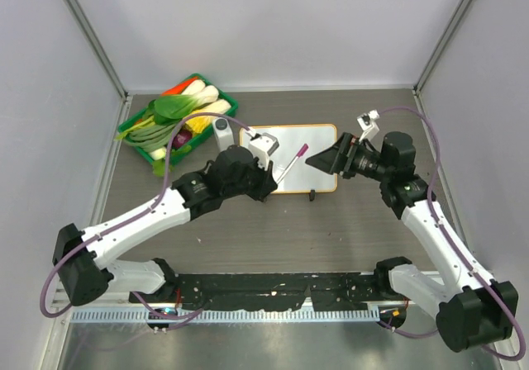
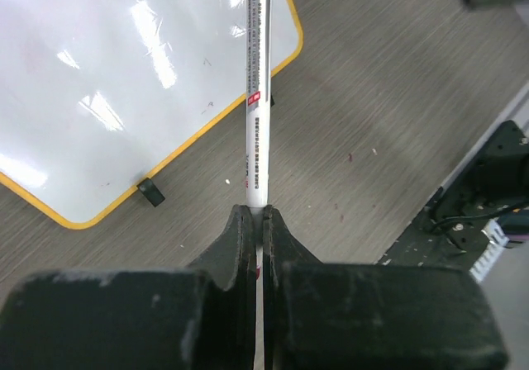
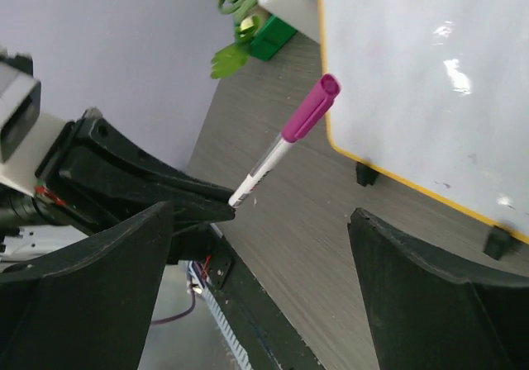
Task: Write a sentence on the whiteboard
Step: Pick up the whiteboard marker at the center of the board.
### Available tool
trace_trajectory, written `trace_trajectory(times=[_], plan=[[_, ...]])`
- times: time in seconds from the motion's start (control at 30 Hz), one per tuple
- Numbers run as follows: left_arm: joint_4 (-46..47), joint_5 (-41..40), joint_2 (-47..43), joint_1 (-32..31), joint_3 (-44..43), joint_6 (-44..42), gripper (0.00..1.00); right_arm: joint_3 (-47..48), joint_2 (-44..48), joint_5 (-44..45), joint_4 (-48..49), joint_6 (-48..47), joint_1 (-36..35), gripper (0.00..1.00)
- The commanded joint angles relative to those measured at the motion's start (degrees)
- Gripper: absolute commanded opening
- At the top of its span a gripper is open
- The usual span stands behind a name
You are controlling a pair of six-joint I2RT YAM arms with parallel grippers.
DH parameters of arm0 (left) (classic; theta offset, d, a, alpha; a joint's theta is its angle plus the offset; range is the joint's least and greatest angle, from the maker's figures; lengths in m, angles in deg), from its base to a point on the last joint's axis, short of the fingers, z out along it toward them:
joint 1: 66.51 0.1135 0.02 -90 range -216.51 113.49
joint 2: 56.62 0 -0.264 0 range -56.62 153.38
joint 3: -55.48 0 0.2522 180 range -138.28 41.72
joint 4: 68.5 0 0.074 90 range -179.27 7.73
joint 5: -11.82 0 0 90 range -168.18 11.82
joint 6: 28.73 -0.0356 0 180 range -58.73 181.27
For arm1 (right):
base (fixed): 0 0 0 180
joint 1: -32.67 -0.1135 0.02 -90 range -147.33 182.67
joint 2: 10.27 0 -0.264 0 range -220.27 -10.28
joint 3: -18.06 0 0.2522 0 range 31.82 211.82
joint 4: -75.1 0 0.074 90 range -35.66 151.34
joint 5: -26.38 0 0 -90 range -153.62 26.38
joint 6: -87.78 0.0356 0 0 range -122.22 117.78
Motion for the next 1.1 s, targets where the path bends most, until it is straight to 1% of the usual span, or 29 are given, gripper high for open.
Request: trace_trajectory(times=[0.0, 0.03, 0.07, 0.13, 0.23, 0.33, 0.37, 0.4, 0.43, 0.5, 0.63, 0.77, 1.07], plan=[[-5.50, 9.81, -2.42, 3.52, -6.01, 2.14, 0.00, 0.82, -1.38, 0.02, 12.51, 3.38, -5.98, 0.89], [-5.77, 11.22, -2.94, 3.97, -6.19, 2.31, 0.00, 0.90, -2.34, 0.02, 13.74, 3.12, -6.70, 0.87], [-5.08, 12.28, -3.56, 4.23, -5.93, 2.49, 0.00, 0.99, -2.95, -1.20, 14.97, 3.12, -8.27, 0.82], [-3.94, 14.21, -4.70, 4.76, -5.49, 3.10, 0.00, 1.96, -4.89, -2.09, 15.86, 2.85, -10.48, 0.76], [-3.58, 16.94, -5.76, 5.73, -5.49, 3.63, 0.00, 3.19, -7.43, -1.92, 14.55, 1.37, -13.11, 0.72], [-2.35, 20.19, -6.73, 6.43, -5.14, 3.90, 0.00, 2.23, -8.15, -2.53, 16.64, 2.06, -13.56, 0.68], [-2.00, 20.81, -7.08, 6.61, -4.88, 3.98, 0.00, 1.27, -8.06, -3.40, 19.96, 3.89, -13.64, 0.65], [-1.82, 21.68, -7.25, 6.61, -4.79, 3.90, 0.00, 0.65, -7.97, -3.85, 21.30, 4.69, -13.73, 0.63], [-1.39, 22.39, -7.60, 6.87, -4.26, 3.63, 0.00, -0.14, -7.88, -5.07, 24.10, 6.09, -13.65, 0.59], [-0.86, 23.71, -7.78, 7.05, -3.65, 3.28, 0.00, -1.11, -7.71, -6.65, 27.62, 8.20, -13.65, 0.57], [0.72, 25.12, -8.13, 7.22, -2.50, 3.28, 0.00, -1.56, -7.97, -9.65, 30.01, 9.97, -13.91, 0.53], [2.13, 24.86, -8.48, 7.22, -1.80, 3.63, 0.00, -1.91, -8.67, -12.37, 30.10, 10.06, -14.61, 0.44], [2.75, 24.33, -9.19, 7.22, -1.01, 3.54, 0.00, -3.49, -7.88, -14.75, 31.42, 12.34, -15.40, 0.43]])
